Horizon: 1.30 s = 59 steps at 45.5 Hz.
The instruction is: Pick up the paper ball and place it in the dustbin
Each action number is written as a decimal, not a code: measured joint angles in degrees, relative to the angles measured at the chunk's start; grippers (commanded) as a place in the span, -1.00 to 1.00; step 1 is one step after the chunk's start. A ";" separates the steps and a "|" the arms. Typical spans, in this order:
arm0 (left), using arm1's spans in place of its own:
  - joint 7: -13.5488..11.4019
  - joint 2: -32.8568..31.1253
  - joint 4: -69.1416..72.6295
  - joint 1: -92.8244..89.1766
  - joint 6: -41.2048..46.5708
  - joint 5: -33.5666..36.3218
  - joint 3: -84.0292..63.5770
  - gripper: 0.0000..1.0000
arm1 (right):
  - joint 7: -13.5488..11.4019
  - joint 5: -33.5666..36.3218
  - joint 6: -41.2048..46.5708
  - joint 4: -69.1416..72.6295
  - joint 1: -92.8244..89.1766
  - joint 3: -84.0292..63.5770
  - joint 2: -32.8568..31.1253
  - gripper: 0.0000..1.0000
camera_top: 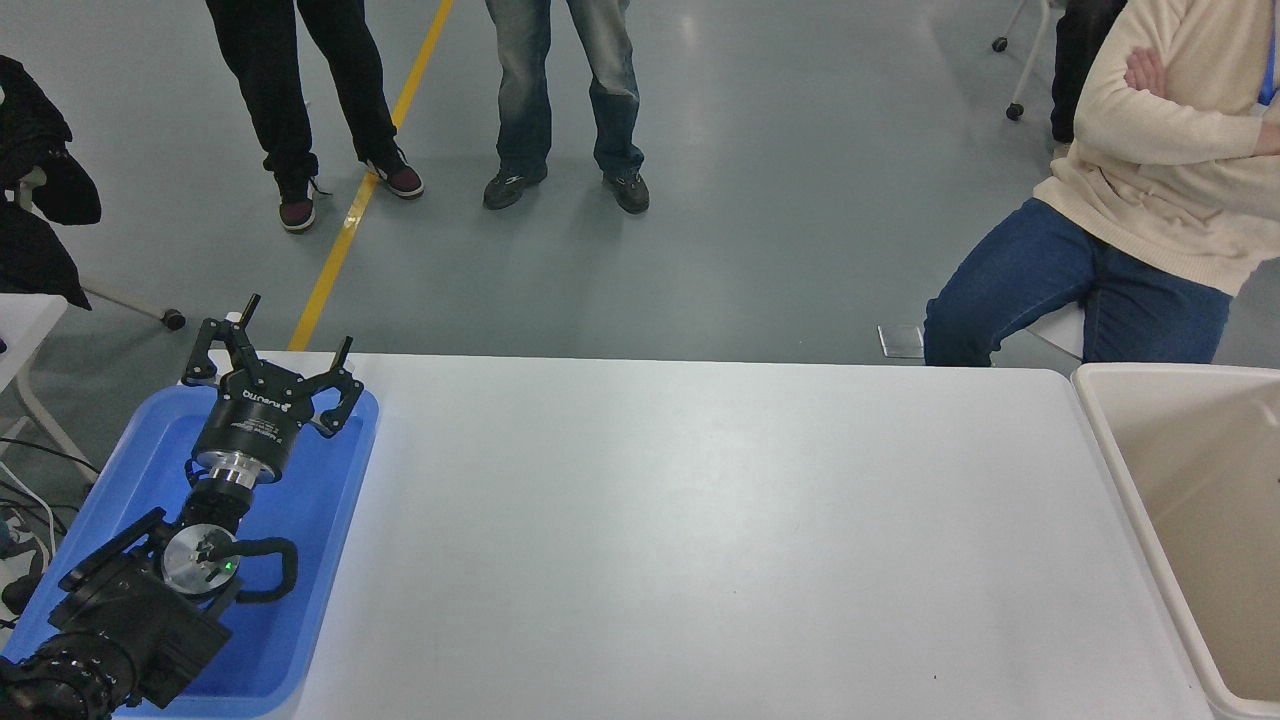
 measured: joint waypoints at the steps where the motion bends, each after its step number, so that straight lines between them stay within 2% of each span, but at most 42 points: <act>1: 0.00 0.00 0.00 0.00 0.00 0.00 0.00 1.00 | 0.01 0.00 -0.83 -0.03 -0.23 0.16 0.14 -1.00; 14: 0.00 0.00 -0.02 0.00 0.00 0.00 0.00 1.00 | 0.00 0.04 -6.78 -0.42 -2.12 1.37 1.28 -1.00; 15: 0.00 0.00 -0.02 0.00 0.00 0.00 0.00 1.00 | 0.00 0.01 -7.00 -0.43 -2.25 1.41 1.32 -0.88; 18: 0.00 0.00 -0.02 0.00 0.00 0.00 0.00 1.00 | -0.01 -0.18 -7.51 -0.47 -2.58 1.50 1.45 0.49; 19: 0.00 0.00 -0.02 0.00 0.00 0.00 0.00 1.00 | -0.01 -0.23 -7.62 -0.47 -2.68 1.51 1.48 0.83; 20: 0.00 0.00 -0.01 0.00 0.00 0.00 0.00 1.00 | -0.01 -0.26 -7.74 -0.47 -2.76 1.52 1.51 1.00; 50: 0.00 0.00 0.01 0.00 0.05 0.00 0.00 1.00 | 0.13 0.13 -10.98 0.43 -3.37 9.16 1.60 1.00; 59: 0.00 0.00 -0.02 0.00 0.04 0.02 0.00 1.00 | 0.09 -0.20 -11.08 4.88 -1.52 9.77 -0.48 1.00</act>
